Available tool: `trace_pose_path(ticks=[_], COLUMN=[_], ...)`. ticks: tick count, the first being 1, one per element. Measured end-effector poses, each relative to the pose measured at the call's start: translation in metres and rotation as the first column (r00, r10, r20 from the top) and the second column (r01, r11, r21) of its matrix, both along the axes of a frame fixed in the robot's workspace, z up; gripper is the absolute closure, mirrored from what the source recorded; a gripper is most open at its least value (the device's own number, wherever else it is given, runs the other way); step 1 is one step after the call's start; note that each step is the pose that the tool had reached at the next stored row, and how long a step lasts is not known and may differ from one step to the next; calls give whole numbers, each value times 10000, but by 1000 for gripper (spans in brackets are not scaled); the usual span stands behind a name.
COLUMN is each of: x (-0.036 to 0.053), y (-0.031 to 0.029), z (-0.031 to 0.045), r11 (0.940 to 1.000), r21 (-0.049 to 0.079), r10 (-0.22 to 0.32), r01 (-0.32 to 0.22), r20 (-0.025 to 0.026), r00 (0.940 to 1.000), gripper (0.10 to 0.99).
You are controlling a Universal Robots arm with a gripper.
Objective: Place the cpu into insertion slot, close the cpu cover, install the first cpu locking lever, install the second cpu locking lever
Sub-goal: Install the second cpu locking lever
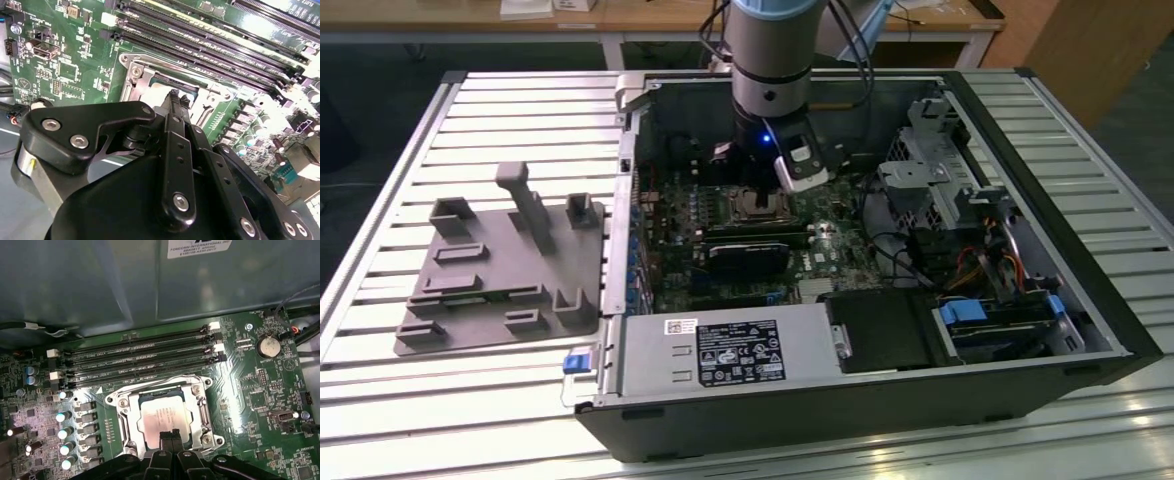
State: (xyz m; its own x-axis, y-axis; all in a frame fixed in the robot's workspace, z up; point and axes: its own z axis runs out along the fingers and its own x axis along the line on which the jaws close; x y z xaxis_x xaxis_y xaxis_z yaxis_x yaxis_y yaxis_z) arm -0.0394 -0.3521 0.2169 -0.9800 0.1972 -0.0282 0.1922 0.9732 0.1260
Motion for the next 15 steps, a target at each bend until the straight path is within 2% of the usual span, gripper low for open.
trace_pose_path(ticks=[10,15], x=[39,39], y=[65,83], z=[2,67], r11=[10000,9999], r21=[-1,1], r10=[97,107], r01=[-97,-107], r20=[-5,-2], r00=[10000,9999], gripper=[984,984])
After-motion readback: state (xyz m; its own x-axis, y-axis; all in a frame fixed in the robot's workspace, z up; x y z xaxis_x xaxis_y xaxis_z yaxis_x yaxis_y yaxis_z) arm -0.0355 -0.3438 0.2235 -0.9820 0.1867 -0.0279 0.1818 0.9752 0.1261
